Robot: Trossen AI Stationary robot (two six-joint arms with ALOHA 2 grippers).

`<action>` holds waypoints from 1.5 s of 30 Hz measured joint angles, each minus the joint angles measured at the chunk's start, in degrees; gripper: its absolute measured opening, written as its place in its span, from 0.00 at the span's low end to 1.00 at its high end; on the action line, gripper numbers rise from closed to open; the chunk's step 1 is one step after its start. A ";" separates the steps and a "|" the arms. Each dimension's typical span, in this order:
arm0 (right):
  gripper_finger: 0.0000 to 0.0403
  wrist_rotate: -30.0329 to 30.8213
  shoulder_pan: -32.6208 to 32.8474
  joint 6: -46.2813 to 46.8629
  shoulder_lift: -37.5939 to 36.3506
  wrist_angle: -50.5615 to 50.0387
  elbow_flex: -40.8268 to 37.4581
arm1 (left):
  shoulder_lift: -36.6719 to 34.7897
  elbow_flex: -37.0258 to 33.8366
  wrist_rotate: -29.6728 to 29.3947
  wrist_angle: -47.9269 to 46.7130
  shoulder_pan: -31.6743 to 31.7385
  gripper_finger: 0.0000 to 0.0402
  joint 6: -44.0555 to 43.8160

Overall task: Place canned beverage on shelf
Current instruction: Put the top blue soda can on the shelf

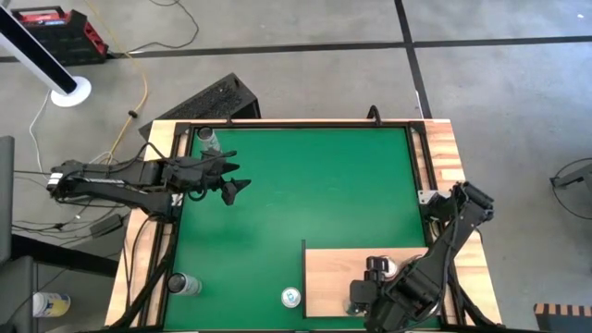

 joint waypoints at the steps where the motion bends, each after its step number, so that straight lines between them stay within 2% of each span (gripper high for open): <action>1: 0.64 0.01 0.00 0.00 0.05 -0.02 0.01 | 0.00 0.00 0.02 0.01 0.02 0.83 -0.02; 20: 0.64 0.16 -0.11 -0.43 0.39 -1.13 0.04 | 0.00 0.00 0.22 0.00 0.02 0.83 -0.02; 28: 0.77 0.09 -0.32 -0.03 0.31 -0.83 0.07 | 0.00 0.00 0.22 -0.01 0.02 0.83 -0.02; 45: 0.77 -1.35 -0.44 1.12 0.31 1.99 0.07 | 0.00 0.00 0.21 -0.01 0.01 0.83 0.61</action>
